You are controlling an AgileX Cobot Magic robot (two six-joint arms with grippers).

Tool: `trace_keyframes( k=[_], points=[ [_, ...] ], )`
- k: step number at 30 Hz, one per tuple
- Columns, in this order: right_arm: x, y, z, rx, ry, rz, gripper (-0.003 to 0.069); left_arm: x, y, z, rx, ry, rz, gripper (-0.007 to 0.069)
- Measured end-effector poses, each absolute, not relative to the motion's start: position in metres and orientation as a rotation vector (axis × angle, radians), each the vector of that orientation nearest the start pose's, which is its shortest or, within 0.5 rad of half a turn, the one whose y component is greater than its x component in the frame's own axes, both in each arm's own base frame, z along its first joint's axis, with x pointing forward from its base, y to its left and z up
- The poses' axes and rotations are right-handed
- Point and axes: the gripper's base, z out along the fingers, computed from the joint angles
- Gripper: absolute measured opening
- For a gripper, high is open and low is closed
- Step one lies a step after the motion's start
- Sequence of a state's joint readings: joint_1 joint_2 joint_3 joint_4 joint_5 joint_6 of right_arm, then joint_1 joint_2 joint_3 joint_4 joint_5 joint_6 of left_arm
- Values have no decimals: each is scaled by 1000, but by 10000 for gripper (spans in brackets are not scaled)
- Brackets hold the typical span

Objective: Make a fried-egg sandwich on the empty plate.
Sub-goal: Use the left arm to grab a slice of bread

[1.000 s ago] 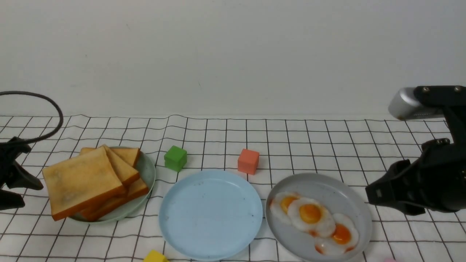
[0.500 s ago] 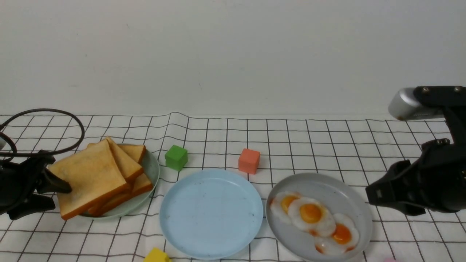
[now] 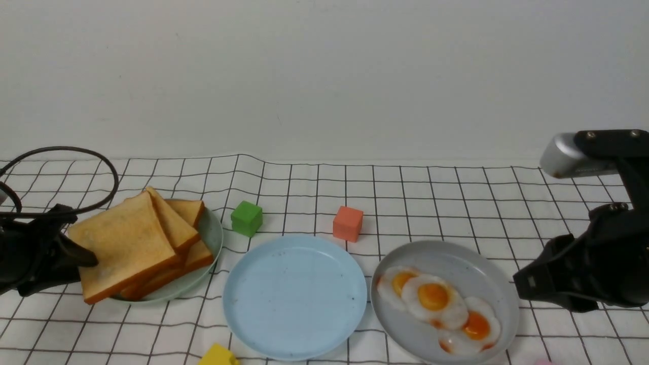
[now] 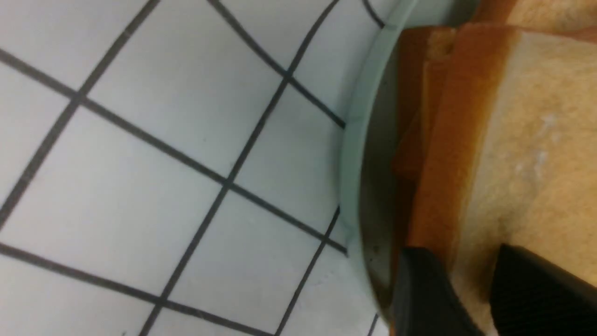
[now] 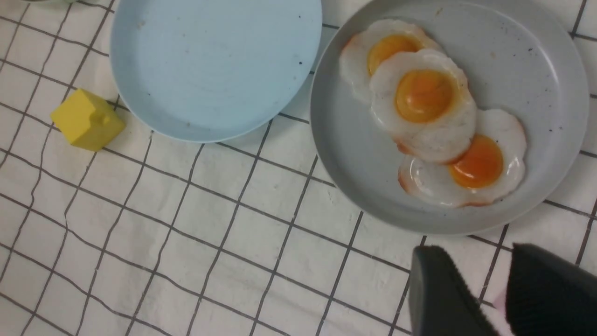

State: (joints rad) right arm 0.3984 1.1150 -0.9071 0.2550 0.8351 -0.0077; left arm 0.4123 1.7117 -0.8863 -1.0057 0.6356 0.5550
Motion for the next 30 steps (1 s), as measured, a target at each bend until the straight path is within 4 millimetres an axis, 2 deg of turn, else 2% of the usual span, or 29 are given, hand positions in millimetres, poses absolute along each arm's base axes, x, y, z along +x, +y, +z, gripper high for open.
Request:
trace_keyframes(
  k=[2, 3, 5, 10, 13, 20, 24, 25, 27, 28, 29, 30],
  points=[
    [191, 99, 313, -374, 2521, 462, 248, 303, 83, 185, -787, 2443, -663, 323],
    [191, 99, 313, -374, 2521, 462, 248, 303, 83, 186, -785, 2441, -662, 330],
    [191, 99, 313, -374, 2521, 462, 248, 300, 82, 194, -753, 2433, -643, 422],
    [191, 99, 313, -374, 2521, 462, 248, 299, 82, 193, -716, 2459, -620, 570],
    [191, 99, 313, -374, 2521, 462, 248, 300, 83, 187, -704, 2477, -621, 584],
    [191, 99, 313, -375, 2521, 463, 249, 309, 82, 166, -669, 2481, -685, 527],
    [191, 99, 313, -376, 2525, 462, 249, 311, 81, 164, -632, 2471, -707, 417],
    [191, 99, 313, -377, 2526, 462, 249, 311, 81, 164, -632, 2471, -707, 417],
    [190, 99, 313, -378, 2529, 462, 249, 311, 81, 164, -628, 2470, -706, 339],
    [190, 99, 312, -379, 2533, 462, 249, 311, 81, 164, -628, 2472, -703, 268],
    [190, 99, 312, -380, 2534, 462, 249, 311, 81, 164, -631, 2472, -704, 260],
    [190, 99, 312, -381, 2538, 462, 249, 311, 81, 164, -640, 2476, -703, 185]
  ],
)
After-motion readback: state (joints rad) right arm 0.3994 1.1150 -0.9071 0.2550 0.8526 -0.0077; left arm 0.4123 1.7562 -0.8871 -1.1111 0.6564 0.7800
